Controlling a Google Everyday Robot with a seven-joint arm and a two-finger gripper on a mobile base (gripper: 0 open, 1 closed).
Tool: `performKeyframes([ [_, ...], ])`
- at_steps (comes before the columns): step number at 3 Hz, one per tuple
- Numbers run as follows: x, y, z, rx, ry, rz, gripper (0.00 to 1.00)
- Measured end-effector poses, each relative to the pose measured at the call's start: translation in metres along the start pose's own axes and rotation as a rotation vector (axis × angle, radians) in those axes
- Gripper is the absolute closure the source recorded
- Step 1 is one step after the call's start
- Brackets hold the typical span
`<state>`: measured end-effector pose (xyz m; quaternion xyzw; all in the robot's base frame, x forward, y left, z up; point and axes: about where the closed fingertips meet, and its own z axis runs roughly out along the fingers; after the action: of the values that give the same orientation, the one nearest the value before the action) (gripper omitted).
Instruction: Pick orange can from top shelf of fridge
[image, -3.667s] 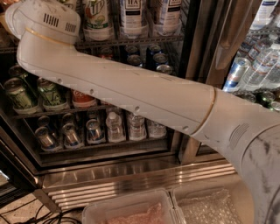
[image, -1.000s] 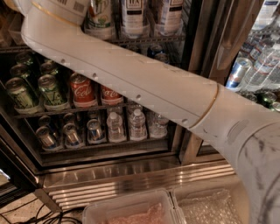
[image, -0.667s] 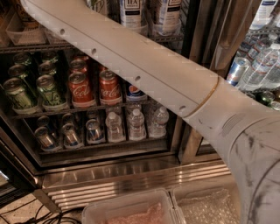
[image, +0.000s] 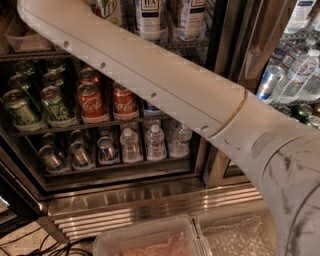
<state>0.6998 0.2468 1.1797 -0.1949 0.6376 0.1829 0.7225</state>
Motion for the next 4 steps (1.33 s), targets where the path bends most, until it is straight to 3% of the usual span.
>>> performKeyframes([
  [2, 0.026, 0.077, -0.01, -0.119, 0.014, 0.243, 1.0],
  [4, 0.029, 0.079, -0.014, -0.121, 0.033, 0.243, 1.0],
])
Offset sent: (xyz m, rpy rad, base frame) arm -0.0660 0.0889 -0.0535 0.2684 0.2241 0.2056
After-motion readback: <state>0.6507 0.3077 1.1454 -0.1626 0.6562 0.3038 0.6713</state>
